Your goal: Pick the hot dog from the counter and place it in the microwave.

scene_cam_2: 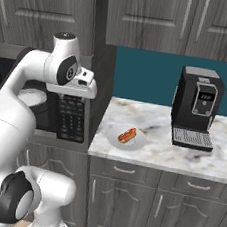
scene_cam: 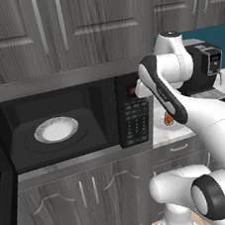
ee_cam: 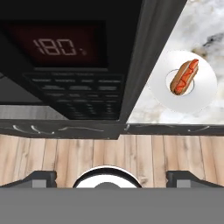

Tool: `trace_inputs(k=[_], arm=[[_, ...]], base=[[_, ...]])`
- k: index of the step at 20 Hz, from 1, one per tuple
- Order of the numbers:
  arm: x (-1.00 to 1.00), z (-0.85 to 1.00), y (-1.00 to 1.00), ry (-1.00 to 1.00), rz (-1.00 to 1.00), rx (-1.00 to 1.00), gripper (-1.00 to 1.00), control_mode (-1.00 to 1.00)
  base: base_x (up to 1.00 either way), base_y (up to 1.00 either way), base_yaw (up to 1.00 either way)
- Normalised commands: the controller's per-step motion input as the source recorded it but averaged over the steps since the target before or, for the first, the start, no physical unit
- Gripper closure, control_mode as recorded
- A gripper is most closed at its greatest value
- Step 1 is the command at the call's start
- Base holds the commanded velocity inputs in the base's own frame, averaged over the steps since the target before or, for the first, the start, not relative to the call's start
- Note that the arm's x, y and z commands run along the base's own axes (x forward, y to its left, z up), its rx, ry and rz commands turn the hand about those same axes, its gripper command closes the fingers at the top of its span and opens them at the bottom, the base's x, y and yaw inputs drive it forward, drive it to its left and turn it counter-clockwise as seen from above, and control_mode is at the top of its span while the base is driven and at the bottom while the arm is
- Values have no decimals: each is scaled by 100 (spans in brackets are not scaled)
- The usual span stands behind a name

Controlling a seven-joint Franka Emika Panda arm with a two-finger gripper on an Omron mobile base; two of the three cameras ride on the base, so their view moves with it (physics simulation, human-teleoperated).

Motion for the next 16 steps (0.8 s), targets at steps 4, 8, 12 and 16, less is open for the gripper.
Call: trace_inputs(k=[4, 8, 12, 16], arm=[[0, 0, 0, 0, 0, 0, -100, 100], [0, 0, 0, 0, 0, 0, -100, 100], [2, -35, -98, 0, -13, 14, -100, -100], [17, -41, -100, 0, -28, 21, -100, -100]], base=[[0, 0, 0], [0, -16, 0], [0, 0, 0], [0, 0, 0]])
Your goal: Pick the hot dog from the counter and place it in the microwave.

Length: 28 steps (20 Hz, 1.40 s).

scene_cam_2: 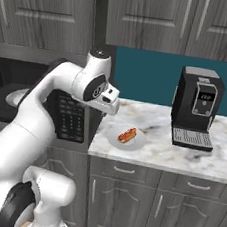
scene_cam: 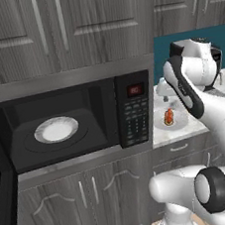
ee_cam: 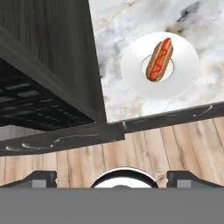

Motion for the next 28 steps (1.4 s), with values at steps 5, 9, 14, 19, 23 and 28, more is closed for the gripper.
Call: trace_inputs(k=[5, 9, 14, 19, 23, 28], arm=[[87, -61, -96, 0, -33, 15, -100, -100], [99, -89, -74, 1, -32, 7, -100, -100], [76, -77, -28, 9, -27, 0, -100, -100], [22, -18, 0, 16, -11, 0, -100, -100], [23, -14, 0, 21, -3, 0, -100, -100], [33, -31, 0, 7, 0, 0, -100, -100]], base=[[0, 0, 0], [0, 0, 0], [0, 0, 0], [0, 0, 0], [0, 0, 0], [0, 0, 0]])
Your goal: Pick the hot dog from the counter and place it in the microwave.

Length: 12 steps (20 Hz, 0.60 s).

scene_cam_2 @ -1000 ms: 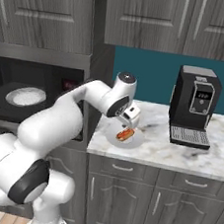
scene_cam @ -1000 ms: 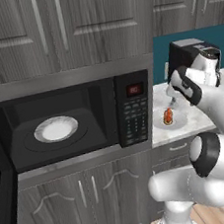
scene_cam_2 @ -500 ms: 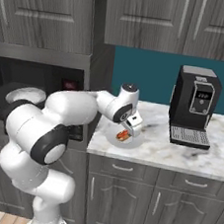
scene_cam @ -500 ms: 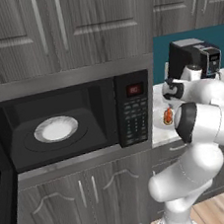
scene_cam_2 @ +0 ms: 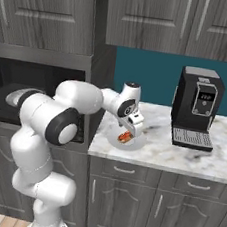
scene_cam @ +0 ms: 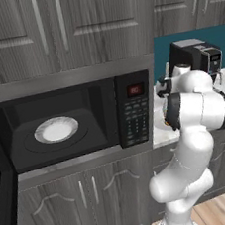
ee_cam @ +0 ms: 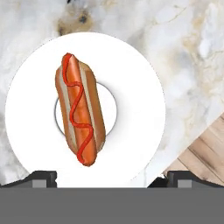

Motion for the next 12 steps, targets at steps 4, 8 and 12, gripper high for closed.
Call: trace_inputs(k=[4, 8, 12], arm=[[22, -45, 0, 0, 0, 3, -100, -100], [16, -41, 0, -1, 0, 6, -100, -100], [29, -22, 0, 0, 0, 4, -100, -100]], base=[[0, 0, 0], [0, 0, 0], [0, 0, 0]])
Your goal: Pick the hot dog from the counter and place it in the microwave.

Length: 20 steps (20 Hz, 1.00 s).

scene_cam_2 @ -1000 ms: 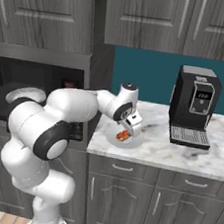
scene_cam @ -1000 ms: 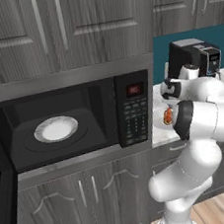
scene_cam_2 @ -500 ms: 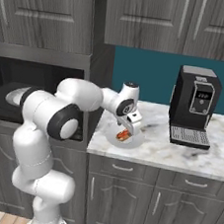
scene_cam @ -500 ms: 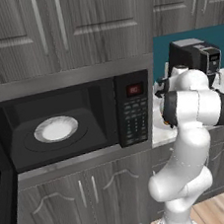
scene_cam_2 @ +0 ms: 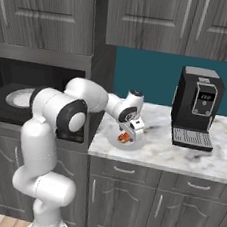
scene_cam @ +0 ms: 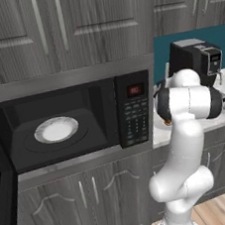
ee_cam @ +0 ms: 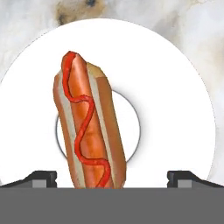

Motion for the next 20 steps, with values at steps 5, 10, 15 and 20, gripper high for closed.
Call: trace_inputs(k=[5, 10, 15, 20], arm=[[34, -23, 0, 0, 0, 2, -100, -100], [33, -47, 0, 0, 0, 0, -100, -100], [32, -38, 0, 0, 0, 0, -100, -100], [2, -14, 0, 0, 0, 0, 100, -100]], base=[[0, 0, 0], [0, 0, 0], [0, 0, 0], [0, 0, 0]])
